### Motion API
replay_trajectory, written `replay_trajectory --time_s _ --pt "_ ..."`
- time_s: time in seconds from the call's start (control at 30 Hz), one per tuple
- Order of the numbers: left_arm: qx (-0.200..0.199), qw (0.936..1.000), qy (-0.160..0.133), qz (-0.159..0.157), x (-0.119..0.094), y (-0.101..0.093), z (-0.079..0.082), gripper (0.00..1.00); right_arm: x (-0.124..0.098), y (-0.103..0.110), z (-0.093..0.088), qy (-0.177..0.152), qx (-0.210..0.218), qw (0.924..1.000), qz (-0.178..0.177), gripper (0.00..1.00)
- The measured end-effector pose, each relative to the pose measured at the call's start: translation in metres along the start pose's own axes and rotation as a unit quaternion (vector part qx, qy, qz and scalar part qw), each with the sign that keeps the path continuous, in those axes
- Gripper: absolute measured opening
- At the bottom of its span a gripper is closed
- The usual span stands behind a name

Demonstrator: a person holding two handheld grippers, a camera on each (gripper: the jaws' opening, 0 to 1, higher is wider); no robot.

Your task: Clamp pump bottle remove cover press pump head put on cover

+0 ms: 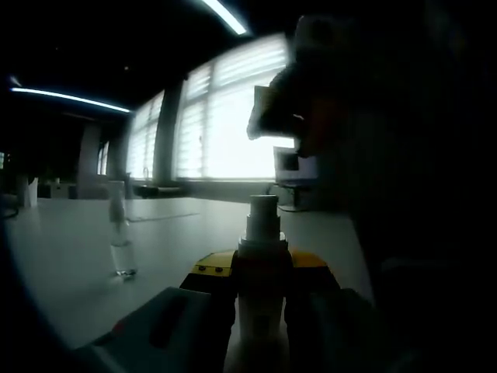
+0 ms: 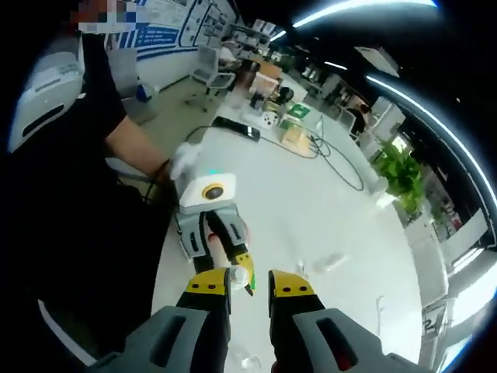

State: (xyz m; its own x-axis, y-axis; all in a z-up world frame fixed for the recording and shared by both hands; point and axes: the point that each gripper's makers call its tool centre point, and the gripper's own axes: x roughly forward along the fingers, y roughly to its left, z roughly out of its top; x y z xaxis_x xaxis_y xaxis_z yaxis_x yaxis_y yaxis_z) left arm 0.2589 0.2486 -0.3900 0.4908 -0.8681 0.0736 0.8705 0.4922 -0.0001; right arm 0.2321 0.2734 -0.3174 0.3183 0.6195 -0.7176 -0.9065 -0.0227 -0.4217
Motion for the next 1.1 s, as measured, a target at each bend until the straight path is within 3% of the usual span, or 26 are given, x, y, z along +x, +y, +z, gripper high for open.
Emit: replay_trajectory --time_s 0.27,0.43,0.53,0.87,1.1 --pt "-0.001 1.0 0.0 0.0 0.0 0.0 0.0 0.14 0.003 -0.01 0.008 0.019 -0.019 0.9995 0.018 0.12" --pt "0.0 1.0 0.0 0.0 0.0 -0.001 0.0 0.14 0.005 0.001 -0.001 0.059 -0.027 0.9952 0.073 0.12" --pt "0.001 1.0 0.0 0.0 0.0 -0.001 0.0 0.14 0.007 0.01 0.005 0.054 -0.015 0.9928 0.105 0.12" --pt "0.001 1.0 0.0 -0.002 0.001 -0.002 0.001 0.14 0.014 0.003 0.003 0.09 -0.059 0.9869 0.12 0.1" --pt "0.002 1.0 -0.001 -0.001 0.0 -0.002 0.0 0.14 0.017 0.002 0.0 0.109 -0.053 0.9822 0.143 0.1"
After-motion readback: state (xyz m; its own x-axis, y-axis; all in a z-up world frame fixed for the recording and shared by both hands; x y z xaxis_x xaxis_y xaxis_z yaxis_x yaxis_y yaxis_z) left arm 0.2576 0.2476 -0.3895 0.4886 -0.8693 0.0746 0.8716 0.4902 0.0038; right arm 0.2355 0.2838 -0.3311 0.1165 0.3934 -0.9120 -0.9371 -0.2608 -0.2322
